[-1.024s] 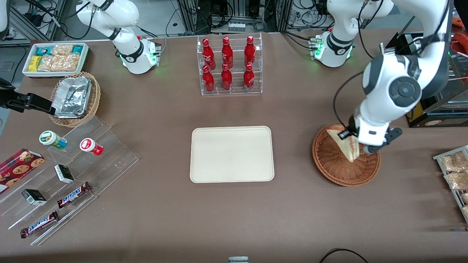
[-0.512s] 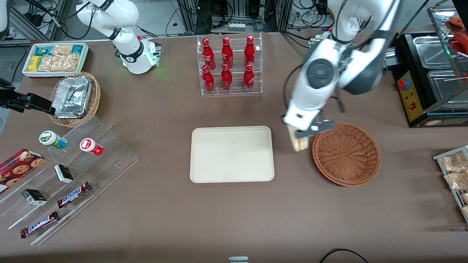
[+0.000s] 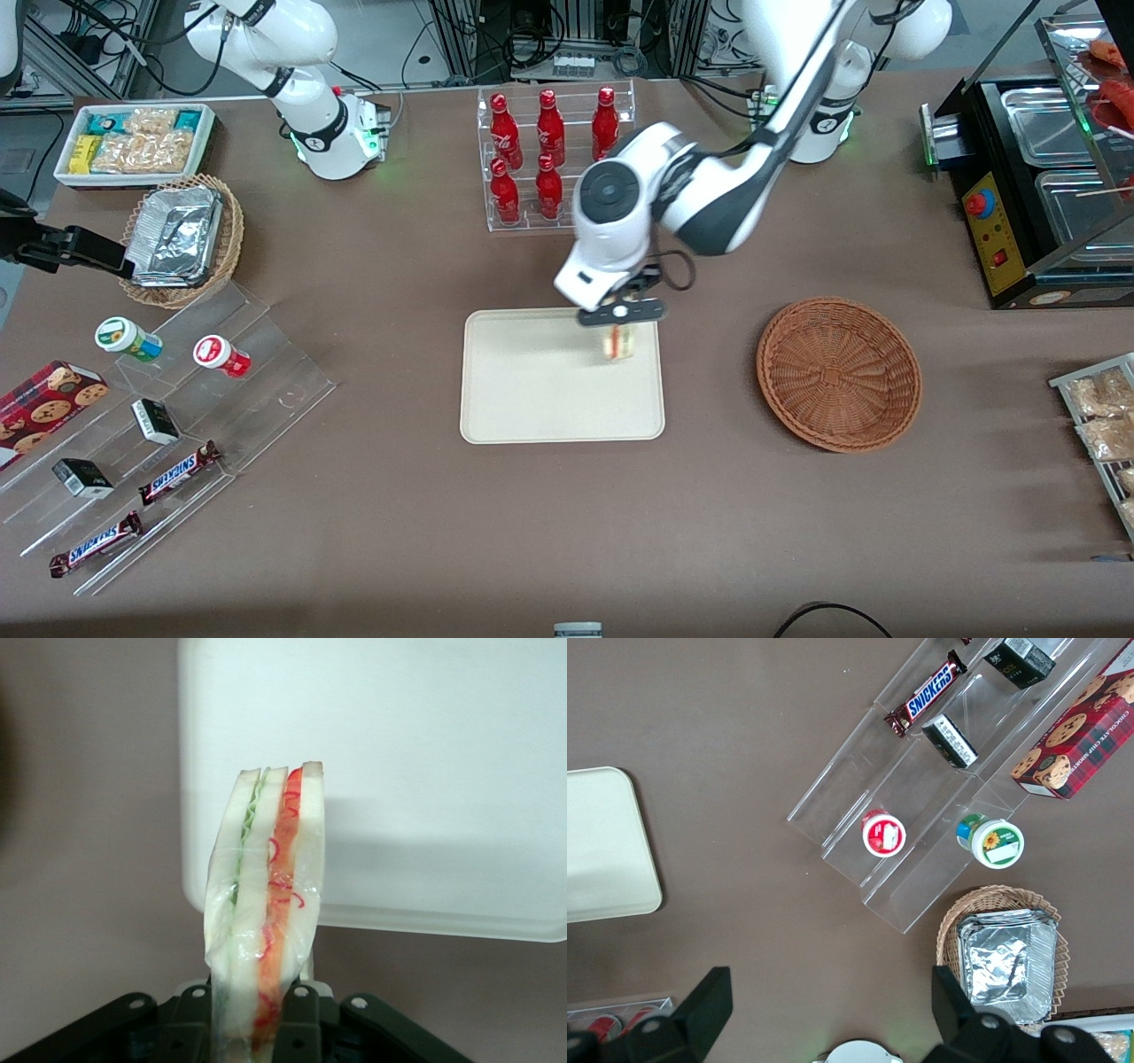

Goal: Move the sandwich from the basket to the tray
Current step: 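Lower the sandwich onto the white tray and open the left gripper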

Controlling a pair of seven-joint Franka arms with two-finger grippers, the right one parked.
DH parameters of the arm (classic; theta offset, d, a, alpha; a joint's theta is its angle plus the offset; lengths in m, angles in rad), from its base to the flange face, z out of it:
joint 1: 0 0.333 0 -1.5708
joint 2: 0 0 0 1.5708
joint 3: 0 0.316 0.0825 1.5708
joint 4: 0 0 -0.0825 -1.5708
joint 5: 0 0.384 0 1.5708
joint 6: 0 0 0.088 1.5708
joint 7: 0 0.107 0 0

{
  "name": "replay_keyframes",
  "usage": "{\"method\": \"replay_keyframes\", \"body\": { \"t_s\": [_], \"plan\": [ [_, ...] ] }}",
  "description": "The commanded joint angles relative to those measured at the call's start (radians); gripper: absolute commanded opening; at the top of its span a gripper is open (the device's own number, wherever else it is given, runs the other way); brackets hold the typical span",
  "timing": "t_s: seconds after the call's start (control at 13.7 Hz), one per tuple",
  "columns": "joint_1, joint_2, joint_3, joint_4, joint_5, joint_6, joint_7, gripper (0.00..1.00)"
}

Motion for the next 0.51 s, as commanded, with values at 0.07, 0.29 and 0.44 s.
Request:
{"method": "replay_keyframes", "body": {
  "t_s": [0.07,0.29,0.44],
  "plan": [
    [-0.05,0.137,0.014,0.096,0.015,0.096,-0.049,0.24],
    [-0.09,0.197,0.019,0.108,0.02,0.177,-0.057,0.24],
    [-0.093,0.246,0.019,0.157,0.02,0.179,-0.057,0.24]
  ]
}}
